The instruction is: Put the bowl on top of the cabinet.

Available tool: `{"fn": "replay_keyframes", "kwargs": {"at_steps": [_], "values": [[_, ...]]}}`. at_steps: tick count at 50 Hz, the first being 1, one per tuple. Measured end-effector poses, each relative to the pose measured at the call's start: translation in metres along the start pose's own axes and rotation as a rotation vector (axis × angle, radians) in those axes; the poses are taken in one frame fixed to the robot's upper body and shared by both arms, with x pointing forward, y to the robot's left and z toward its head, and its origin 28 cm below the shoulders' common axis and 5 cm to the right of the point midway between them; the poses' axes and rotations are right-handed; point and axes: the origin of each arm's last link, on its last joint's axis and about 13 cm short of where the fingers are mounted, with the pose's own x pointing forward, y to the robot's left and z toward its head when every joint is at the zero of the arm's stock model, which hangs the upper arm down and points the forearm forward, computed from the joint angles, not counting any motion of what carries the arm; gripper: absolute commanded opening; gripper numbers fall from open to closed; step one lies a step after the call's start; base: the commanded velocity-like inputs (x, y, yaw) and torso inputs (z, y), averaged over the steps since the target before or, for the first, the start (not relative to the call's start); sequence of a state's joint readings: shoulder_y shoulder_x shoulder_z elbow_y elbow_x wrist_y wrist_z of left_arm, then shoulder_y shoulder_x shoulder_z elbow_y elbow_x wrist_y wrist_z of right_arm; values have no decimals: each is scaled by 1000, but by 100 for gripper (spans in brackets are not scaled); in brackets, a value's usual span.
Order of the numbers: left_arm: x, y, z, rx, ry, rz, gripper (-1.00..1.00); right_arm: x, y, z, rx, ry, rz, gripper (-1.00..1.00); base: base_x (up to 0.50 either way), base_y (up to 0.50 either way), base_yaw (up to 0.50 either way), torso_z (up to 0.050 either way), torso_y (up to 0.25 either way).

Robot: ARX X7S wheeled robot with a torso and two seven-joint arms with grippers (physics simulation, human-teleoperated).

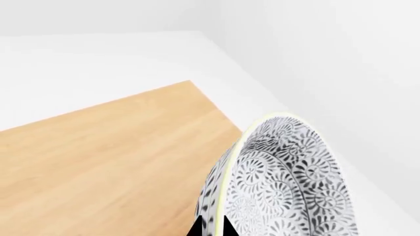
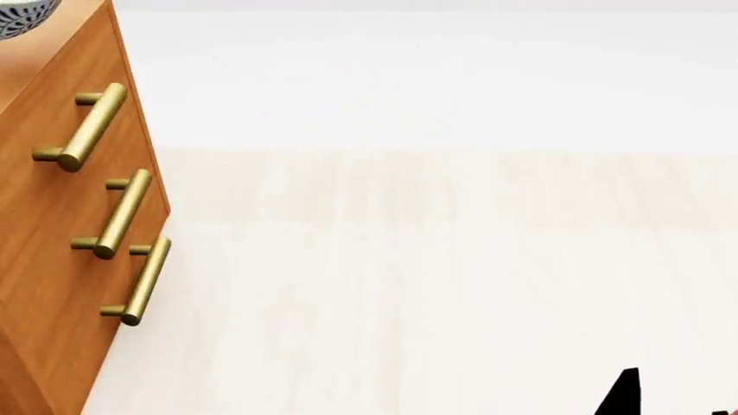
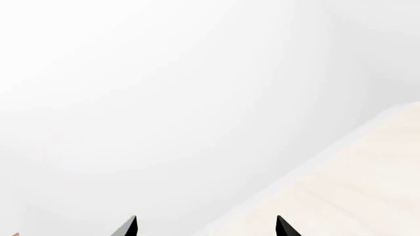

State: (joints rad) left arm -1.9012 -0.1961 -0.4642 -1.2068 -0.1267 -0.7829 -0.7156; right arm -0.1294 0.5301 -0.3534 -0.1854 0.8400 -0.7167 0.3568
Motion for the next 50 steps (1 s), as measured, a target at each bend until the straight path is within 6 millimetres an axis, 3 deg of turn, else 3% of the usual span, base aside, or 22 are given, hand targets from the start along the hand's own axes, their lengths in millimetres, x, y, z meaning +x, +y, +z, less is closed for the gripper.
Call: {"fn": "replay_keyframes", "kwargs": {"at_steps": [50], "values": [[16, 12, -7, 0, 9, 36, -100, 3, 1, -5, -16, 16, 1, 100, 0, 0, 0, 0, 0]]}}
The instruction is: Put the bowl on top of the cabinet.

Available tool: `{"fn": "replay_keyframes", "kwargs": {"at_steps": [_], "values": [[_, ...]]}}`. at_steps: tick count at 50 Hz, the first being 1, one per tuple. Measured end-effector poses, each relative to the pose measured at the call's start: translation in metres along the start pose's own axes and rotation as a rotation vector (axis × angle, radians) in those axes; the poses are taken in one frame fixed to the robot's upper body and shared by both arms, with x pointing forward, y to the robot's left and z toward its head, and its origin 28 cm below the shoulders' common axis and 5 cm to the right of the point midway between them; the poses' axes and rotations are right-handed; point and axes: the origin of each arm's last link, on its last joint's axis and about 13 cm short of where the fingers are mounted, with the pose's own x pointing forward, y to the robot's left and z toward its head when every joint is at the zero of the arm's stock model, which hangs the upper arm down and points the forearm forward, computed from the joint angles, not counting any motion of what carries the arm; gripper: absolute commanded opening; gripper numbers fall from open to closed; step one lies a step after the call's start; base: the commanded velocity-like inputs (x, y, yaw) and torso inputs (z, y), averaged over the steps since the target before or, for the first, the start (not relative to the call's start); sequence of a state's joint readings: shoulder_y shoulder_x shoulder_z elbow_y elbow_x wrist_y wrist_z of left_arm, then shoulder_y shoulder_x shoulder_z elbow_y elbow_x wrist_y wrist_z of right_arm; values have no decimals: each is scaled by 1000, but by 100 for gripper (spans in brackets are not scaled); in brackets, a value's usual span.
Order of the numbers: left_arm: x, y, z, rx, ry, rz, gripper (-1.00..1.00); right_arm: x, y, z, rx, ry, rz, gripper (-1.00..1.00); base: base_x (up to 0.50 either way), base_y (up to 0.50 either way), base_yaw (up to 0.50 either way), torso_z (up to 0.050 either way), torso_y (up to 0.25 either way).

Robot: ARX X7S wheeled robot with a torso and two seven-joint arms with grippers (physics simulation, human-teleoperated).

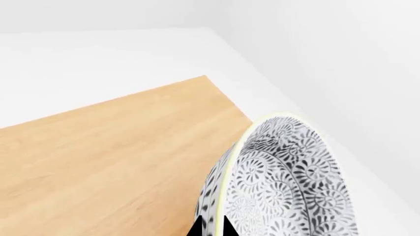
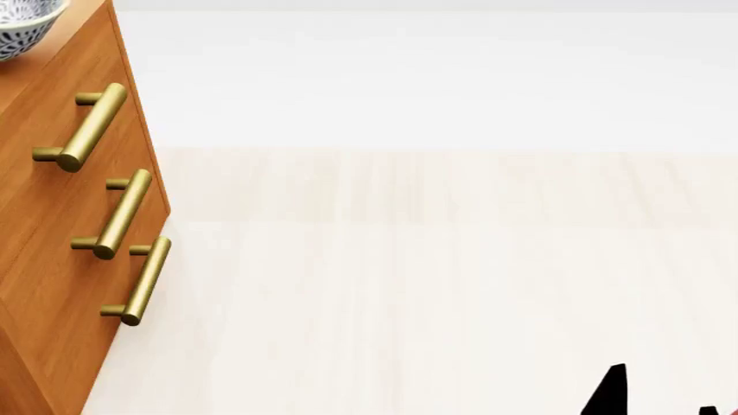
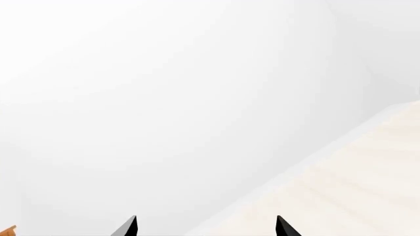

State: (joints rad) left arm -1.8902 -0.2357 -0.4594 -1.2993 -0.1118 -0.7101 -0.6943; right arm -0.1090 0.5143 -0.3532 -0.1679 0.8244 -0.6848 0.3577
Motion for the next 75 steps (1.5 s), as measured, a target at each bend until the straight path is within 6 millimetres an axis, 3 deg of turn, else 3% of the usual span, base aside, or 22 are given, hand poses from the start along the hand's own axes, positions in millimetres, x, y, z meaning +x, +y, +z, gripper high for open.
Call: {"fn": "replay_keyframes", "kwargs": {"at_steps": [11, 12, 45, 75], "values": [[1, 1, -1, 7, -6, 7, -100, 0, 0, 0, -1, 3, 1, 100, 0, 0, 0, 0, 1], [2, 1, -1, 7, -7, 7, 100, 0, 0, 0, -1, 3, 1, 100, 0, 0, 0, 0, 0], [-6, 2, 7, 12, -55, 15, 100, -1, 1, 1, 3, 1, 8, 100, 0, 0, 0, 0, 0], [-76, 8, 22, 126, -234, 23, 100, -19, 5, 15, 40, -22, 59, 100, 0, 0, 0, 0, 0]]}}
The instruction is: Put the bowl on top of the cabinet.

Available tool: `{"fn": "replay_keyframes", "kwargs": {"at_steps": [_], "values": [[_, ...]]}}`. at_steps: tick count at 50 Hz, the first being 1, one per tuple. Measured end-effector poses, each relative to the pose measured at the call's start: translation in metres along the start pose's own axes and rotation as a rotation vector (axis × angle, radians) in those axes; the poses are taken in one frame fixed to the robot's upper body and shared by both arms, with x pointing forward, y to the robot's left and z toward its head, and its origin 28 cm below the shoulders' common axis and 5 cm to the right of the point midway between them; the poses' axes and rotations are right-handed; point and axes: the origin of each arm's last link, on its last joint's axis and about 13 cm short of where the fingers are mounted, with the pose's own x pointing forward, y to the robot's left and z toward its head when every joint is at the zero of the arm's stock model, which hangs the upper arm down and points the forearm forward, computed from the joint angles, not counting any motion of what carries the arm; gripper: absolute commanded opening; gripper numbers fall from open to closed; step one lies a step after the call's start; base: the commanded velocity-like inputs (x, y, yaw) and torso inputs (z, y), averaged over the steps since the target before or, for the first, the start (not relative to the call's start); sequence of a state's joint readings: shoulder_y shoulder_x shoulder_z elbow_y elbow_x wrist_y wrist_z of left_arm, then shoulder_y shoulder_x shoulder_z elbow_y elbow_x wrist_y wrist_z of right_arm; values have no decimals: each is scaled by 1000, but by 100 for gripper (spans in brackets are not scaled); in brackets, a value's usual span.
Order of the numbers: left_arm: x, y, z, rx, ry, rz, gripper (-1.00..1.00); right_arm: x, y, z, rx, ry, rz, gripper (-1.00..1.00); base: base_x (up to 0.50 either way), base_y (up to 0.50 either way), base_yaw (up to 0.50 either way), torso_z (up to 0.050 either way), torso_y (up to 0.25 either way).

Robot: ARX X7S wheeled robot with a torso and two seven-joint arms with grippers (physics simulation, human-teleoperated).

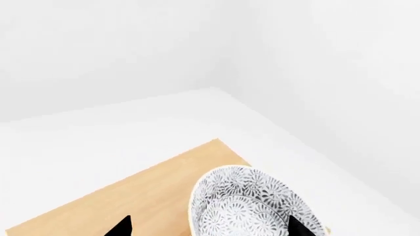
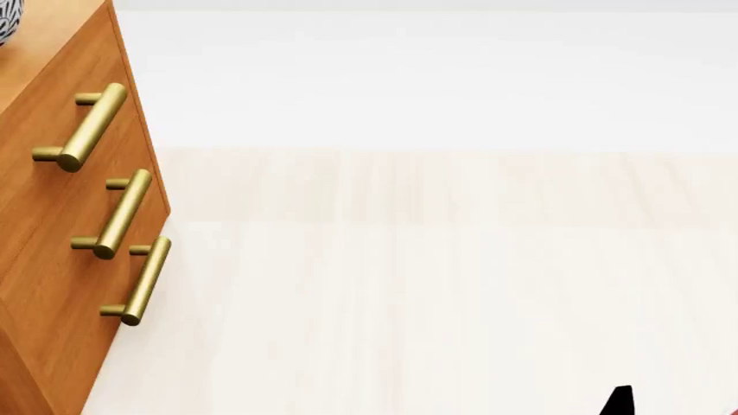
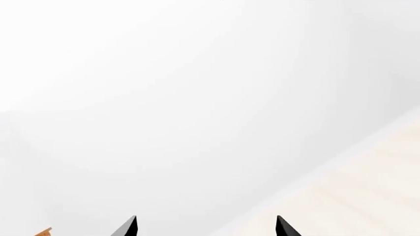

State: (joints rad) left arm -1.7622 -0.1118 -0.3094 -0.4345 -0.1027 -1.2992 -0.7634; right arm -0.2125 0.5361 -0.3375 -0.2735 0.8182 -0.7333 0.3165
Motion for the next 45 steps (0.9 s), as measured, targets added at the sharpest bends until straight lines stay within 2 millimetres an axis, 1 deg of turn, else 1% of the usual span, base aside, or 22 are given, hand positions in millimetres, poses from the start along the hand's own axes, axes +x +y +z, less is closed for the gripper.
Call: {"fn": "replay_keyframes", "kwargs": {"at_steps": [12, 20, 35, 45], "values": [[-25, -3, 1, 143, -137, 25, 100, -5, 2, 4, 6, -6, 17, 100, 0, 0, 0, 0, 0], [-39, -6, -1, 225, -210, 23, 100, -8, 3, 5, 8, -9, 26, 100, 0, 0, 0, 0, 0], [-60, -10, -14, 341, -308, -18, 100, -10, 5, 5, 7, -6, 41, 100, 0, 0, 0, 0, 0], [-78, -9, -22, 393, -366, -63, 100, -11, 6, 5, 4, -4, 47, 100, 0, 0, 0, 0, 0]]}}
